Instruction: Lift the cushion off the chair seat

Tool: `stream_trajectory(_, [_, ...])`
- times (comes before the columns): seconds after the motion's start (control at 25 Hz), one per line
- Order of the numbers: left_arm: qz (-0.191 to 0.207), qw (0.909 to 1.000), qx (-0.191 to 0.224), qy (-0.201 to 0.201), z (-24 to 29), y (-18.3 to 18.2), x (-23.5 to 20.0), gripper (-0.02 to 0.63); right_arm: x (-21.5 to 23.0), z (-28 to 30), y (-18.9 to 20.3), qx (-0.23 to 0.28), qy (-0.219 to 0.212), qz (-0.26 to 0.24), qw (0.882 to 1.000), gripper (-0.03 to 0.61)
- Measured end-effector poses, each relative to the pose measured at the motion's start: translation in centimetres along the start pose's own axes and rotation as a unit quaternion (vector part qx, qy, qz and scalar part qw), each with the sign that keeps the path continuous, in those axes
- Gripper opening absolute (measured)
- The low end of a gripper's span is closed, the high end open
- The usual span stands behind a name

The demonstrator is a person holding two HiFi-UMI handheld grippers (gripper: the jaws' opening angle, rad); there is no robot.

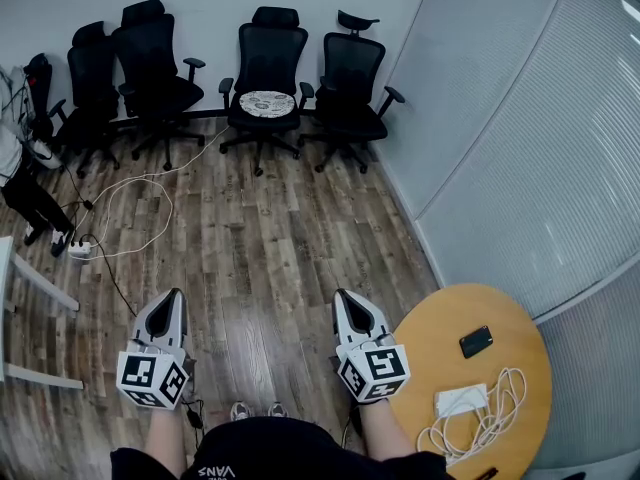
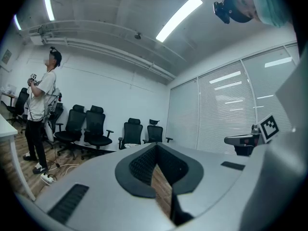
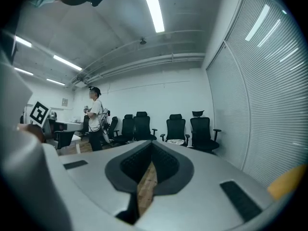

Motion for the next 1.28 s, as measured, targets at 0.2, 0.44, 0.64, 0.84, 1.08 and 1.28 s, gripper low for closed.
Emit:
stream_trajectory(0.2, [-0.001, 1.0000, 0.000, 0.005, 0.0, 0.1, -0.5, 0.011, -0.3, -0.1, -0.2, 0.003, 0.009, -0.004, 1.000, 0.017])
stream_trajectory(0.44, [-0.003, 0.9999, 0.001, 0.013, -0.1, -0.2, -1.7, 0.011, -1.4, 0.4, -0.4, 0.002, 0.016, -0.004, 1.000, 0.017])
stream_trajectory(0.64, [-0.001, 0.9998, -0.004, 0.022, 0.0, -0.2, -2.8, 0.011, -2.3, 0.8, -0.4, 0.003, 0.025, -0.001, 1.000, 0.016])
stream_trajectory(0.84, [-0.001, 0.9995, -0.009, 0.031, 0.0, -0.3, -4.6, 0.011, -3.8, 1.4, -0.2, 0.001, 0.036, 0.004, 0.999, 0.017])
stream_trajectory(1.08, [-0.005, 0.9992, -0.012, 0.037, 1.3, -0.3, -5.3, 0.009, -3.6, 2.2, 0.0, -0.005, 0.043, 0.006, 0.999, 0.017])
stream_trajectory(1.28, [-0.006, 0.9994, -0.015, 0.029, 3.7, -0.4, -5.8, 0.009, -1.9, 4.6, 0.1, -0.008, 0.040, 0.006, 0.999, 0.015])
Point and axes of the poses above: the fingertips, and each gripper's own axes: z forward along the fingers, x to its right, y out of its underside, the point moved 7 cm from there along -z, backward along the fingers, and after that the axes turned 6 degrees about -z, right-handed, at the moved point
